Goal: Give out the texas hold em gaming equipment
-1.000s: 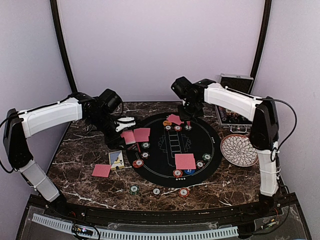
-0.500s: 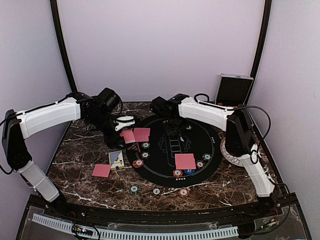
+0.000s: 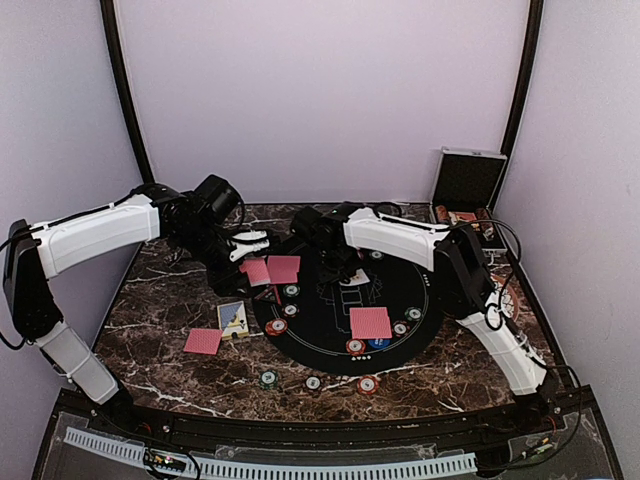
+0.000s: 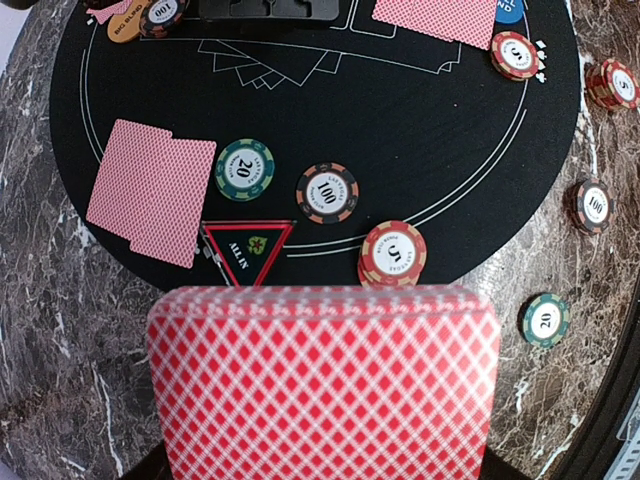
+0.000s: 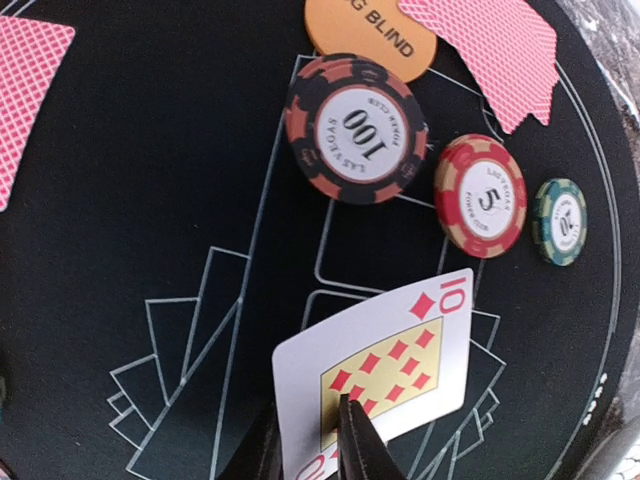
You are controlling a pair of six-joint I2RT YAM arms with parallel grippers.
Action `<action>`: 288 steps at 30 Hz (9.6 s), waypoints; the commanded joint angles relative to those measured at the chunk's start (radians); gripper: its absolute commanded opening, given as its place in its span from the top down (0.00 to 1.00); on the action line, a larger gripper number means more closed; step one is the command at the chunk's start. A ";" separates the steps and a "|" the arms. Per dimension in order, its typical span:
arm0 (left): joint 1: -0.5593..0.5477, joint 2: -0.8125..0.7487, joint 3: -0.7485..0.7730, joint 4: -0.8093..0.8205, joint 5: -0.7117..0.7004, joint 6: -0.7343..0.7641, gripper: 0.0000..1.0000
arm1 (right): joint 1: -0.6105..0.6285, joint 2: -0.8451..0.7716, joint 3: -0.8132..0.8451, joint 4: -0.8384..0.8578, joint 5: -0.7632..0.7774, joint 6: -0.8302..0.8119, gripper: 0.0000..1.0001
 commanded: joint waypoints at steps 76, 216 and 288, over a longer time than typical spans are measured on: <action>0.003 -0.035 0.010 -0.011 0.032 -0.002 1.00 | -0.274 -0.374 -0.826 0.953 -0.973 0.284 0.56; 0.000 -0.017 0.047 -0.013 0.078 -0.002 1.00 | 0.037 -0.342 -0.737 1.516 -1.253 0.779 0.22; 0.000 -0.022 0.016 -0.002 0.007 -0.002 1.00 | -0.134 -0.690 -0.988 1.253 -1.198 0.601 1.00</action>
